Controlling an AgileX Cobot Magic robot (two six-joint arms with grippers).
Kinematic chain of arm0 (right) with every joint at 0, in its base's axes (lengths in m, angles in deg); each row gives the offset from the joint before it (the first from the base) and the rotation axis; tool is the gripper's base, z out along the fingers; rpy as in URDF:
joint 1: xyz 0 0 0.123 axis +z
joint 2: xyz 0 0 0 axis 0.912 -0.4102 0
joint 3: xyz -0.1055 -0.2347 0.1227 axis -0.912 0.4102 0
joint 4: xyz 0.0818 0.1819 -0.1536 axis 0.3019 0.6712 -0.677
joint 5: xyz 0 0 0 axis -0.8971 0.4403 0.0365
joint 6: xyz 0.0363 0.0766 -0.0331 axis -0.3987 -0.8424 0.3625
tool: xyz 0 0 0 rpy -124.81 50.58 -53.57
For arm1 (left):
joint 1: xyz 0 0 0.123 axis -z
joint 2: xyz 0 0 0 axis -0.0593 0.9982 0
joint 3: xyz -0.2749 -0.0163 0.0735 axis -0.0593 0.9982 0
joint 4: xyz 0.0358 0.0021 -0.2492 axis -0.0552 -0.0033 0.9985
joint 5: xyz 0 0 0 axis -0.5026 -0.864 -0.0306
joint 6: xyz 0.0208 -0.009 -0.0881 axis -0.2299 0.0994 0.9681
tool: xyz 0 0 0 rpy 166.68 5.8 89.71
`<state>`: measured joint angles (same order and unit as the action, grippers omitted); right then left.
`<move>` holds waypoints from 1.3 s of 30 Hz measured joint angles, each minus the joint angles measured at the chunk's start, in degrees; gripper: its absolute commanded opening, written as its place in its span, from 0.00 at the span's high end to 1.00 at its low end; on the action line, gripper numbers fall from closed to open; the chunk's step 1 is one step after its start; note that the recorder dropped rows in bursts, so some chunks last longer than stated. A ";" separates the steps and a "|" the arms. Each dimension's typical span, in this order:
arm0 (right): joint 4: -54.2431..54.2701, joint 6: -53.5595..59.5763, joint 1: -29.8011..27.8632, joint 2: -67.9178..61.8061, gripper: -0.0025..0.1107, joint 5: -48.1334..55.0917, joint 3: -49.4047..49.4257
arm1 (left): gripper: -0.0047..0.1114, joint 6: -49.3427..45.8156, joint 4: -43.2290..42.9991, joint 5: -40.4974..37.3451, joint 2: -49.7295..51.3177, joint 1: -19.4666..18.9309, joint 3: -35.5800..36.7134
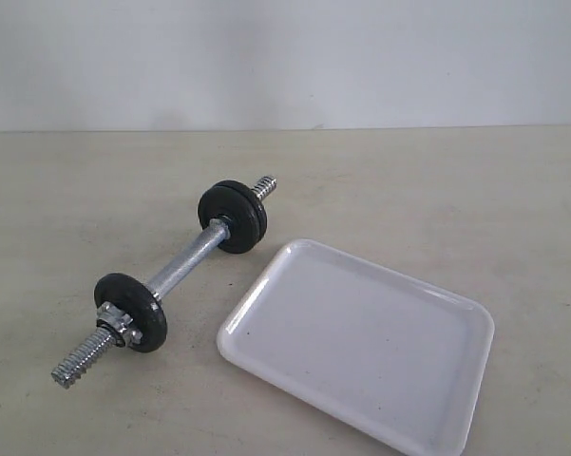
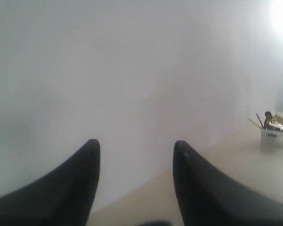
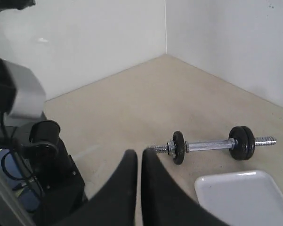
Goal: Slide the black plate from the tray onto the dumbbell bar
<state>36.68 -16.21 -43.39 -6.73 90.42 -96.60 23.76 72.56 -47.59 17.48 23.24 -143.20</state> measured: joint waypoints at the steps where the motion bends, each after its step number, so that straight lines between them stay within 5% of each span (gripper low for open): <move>1: -0.31 -1.22 0.00 1.53 0.98 0.24 0.00 | 0.59 4.91 -3.92 -3.53 -1.78 0.00 0.00; 5: -1.59 -4.78 0.00 11.27 0.98 0.69 -0.11 | 0.64 17.71 -16.56 -18.70 -8.45 0.00 0.00; 11: -1.72 -7.26 0.00 21.23 0.98 0.91 -0.22 | 0.64 21.34 -18.48 -30.00 -14.96 0.00 -0.08; 25: -1.52 -11.11 -0.10 24.43 0.98 1.26 4.28 | 0.64 29.63 -20.85 -34.24 -24.42 0.00 16.39; 32: -4.08 -9.50 -0.10 24.40 0.98 -0.37 17.21 | 0.64 26.59 -11.74 -17.79 -24.31 0.00 29.14; 39: -2.01 1.80 -0.10 24.19 0.98 -22.17 30.46 | 0.66 12.30 1.78 7.37 -24.11 0.00 41.16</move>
<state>34.67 -14.41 -43.49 17.46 68.25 -66.14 36.06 74.34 -40.21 -6.63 23.24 -102.05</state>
